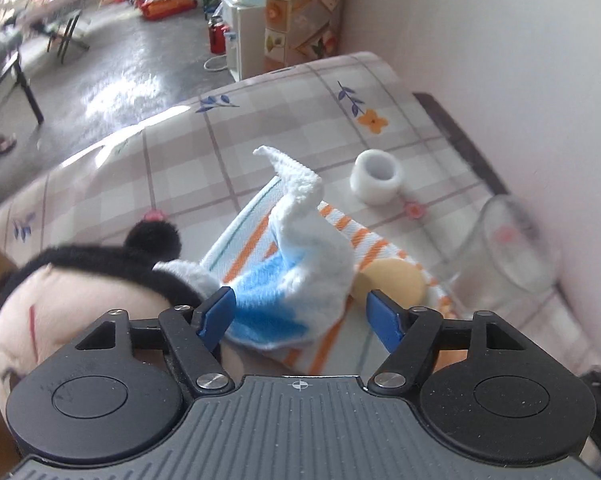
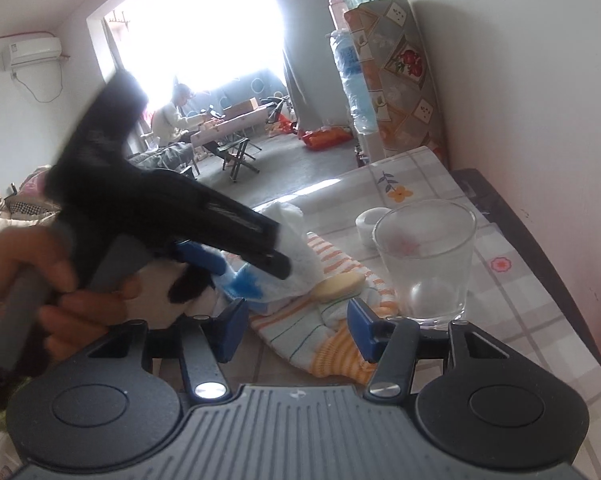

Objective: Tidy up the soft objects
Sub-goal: 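Move both tools back from the box toward the items on the table, then grasp the white cloth with the left tool while the right tool grasps the tan round sponge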

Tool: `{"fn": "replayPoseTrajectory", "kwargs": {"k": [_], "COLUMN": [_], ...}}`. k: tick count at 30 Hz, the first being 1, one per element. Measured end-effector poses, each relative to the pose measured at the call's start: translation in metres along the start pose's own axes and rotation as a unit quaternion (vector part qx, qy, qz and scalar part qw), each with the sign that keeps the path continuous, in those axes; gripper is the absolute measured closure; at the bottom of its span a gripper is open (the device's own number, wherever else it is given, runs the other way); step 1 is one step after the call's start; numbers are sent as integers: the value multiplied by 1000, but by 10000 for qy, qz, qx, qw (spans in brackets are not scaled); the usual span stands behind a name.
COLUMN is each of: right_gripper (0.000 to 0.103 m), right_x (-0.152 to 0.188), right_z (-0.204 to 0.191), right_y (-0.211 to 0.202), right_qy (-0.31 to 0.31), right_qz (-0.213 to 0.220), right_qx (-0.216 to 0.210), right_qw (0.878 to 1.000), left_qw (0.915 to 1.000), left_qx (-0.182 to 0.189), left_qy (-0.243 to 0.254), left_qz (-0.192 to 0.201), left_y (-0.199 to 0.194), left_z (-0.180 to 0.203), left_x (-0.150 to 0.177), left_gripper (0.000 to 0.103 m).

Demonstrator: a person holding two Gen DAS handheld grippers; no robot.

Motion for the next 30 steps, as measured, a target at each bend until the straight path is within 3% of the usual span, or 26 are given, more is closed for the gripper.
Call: {"fn": "replayPoseTrajectory", "kwargs": {"k": [6, 11, 13, 23, 30], "right_gripper": [45, 45, 45, 49, 54], "right_x": [5, 6, 6, -11, -8], "right_z": [-2, -1, -1, -8, -19], "right_y": [-4, -5, -4, 22, 87], "right_qy": [-126, -229, -335, -1080, -1913], "right_qz": [23, 50, 44, -12, -562], "right_qx": [-11, 46, 89, 73, 14], "right_qw": [9999, 9997, 9994, 9941, 9799], "left_qw": [9968, 9960, 9967, 9974, 9958], "left_qx": [-369, -464, -471, -370, -286], "left_qy": [670, 704, 619, 214, -113], "left_qz": [-229, -307, -246, 581, 866], "left_y": [25, 28, 24, -46, -68], "left_z": [18, 14, 10, -13, -28], "left_x": [3, 7, 5, -8, -3], "left_gripper": [46, 86, 91, 93, 93]}}
Point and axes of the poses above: each gripper's, at about its wrist camera, not at the fingertips, and y roughly the way its jaws point, z to its right, x to its underside, the point moved 4 cm from there along y, roughly the way its jaws point, and after that the axes turned 12 degrees about z, right-handed, at the moved point
